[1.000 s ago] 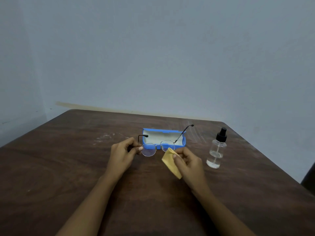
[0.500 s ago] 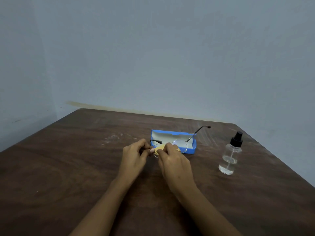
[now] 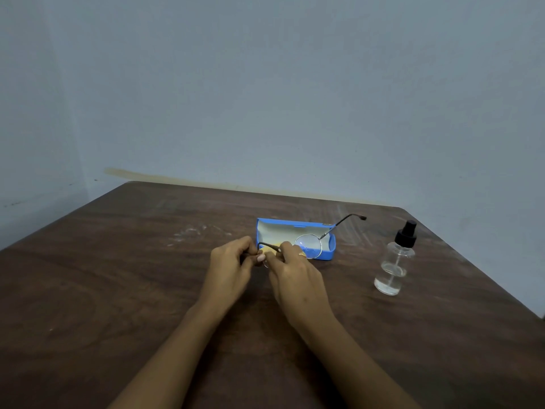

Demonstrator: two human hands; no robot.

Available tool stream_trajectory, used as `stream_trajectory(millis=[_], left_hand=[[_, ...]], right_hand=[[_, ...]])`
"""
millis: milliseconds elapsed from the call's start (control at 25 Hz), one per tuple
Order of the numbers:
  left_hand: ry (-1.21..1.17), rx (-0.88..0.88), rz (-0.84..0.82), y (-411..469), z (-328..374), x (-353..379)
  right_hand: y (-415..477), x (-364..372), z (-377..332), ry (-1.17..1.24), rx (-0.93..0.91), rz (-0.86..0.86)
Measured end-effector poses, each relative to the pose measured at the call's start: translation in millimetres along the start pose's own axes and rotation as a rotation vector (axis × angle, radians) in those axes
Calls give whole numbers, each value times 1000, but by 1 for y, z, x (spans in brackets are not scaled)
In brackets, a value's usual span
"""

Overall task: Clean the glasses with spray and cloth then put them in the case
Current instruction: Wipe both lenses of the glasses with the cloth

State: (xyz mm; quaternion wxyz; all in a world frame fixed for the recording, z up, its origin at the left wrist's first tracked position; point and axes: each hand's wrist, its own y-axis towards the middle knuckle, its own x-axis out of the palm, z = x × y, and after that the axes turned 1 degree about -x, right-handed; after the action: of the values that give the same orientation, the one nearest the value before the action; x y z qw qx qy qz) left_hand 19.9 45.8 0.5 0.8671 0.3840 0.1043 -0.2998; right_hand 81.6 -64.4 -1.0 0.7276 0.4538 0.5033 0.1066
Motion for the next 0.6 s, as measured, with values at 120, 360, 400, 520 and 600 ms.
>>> stream_trajectory(millis=[120,360,400,520,600], left_hand=[[-19,-48,6,-1,4,0],[-1,-84,24,-3,7,-1],[7,-85,24,-3,7,-1],[16,-63,-7,-1,3,0],[45,-10,-39,0,0,2]], right_hand=[[-2,-1,2,23,-13,13],[-5,-4,3,2,-64,13],[-6,-5,3,-1,-62,5],[-8,-6,-1,-66,-16,-44],[-7,-4,-4,-129,8,-57]])
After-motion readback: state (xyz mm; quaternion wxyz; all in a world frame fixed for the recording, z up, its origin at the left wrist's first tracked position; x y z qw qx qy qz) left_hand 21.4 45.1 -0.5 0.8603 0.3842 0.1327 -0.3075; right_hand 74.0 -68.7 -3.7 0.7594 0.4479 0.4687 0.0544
